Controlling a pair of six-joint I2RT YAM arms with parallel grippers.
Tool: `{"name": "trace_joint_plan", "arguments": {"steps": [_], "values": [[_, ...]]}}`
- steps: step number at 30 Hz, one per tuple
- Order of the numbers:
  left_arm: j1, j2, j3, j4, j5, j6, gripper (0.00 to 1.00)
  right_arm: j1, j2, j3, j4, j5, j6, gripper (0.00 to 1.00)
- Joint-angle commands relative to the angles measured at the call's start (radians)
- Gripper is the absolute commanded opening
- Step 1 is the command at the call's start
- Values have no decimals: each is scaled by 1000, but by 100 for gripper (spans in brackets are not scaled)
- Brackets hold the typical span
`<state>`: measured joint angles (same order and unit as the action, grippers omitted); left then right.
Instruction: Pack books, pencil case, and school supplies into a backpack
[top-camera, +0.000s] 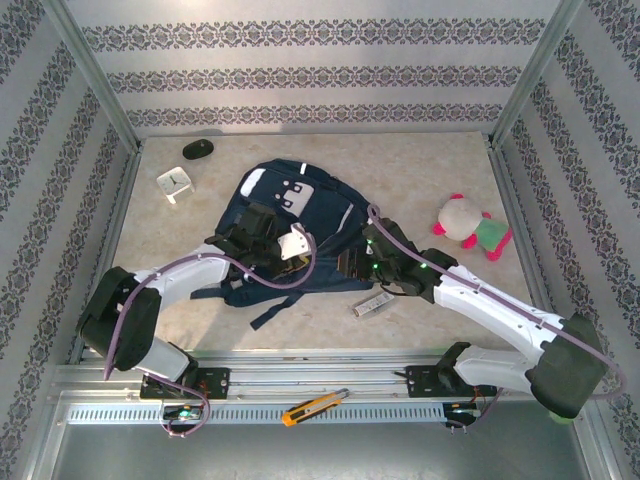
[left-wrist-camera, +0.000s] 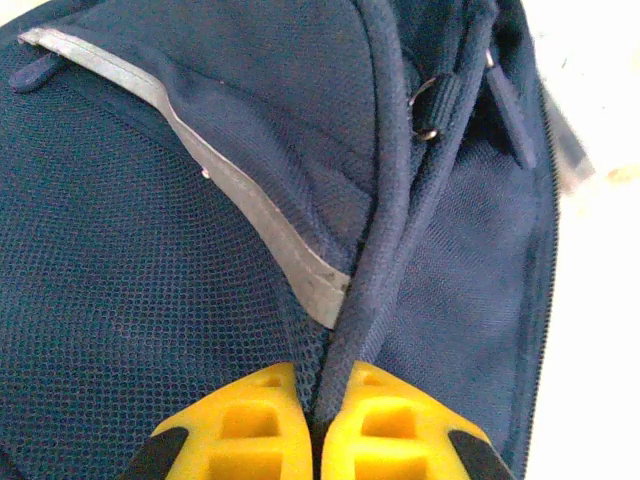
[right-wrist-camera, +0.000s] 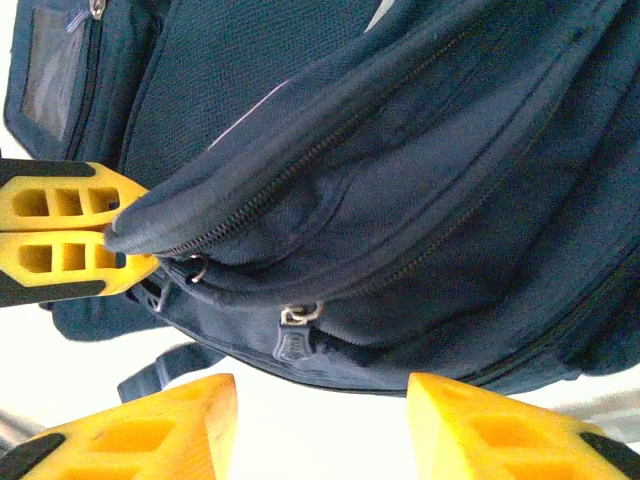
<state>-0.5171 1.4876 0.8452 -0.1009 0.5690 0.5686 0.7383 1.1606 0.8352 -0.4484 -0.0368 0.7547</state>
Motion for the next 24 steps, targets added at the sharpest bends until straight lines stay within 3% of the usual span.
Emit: {"name": "trace_joint_plan", "arguments": {"steps": [1, 6, 12, 18, 24], "values": [[-12, -27, -4, -6, 123, -288, 0, 43, -5, 70, -101, 143, -10, 48], [-13, 3, -28, 40, 173, -453, 0, 124, 71, 126, -147, 276, 21, 48], [-11, 43, 6, 38, 201, -502, 0, 182, 200, 215, -206, 354, 3, 50], [-11, 47, 6, 26, 205, -503, 0, 208, 291, 303, -377, 522, 83, 50], [-11, 39, 2, 24, 204, -492, 0, 166, 326, 304, -361, 497, 69, 37]]}}
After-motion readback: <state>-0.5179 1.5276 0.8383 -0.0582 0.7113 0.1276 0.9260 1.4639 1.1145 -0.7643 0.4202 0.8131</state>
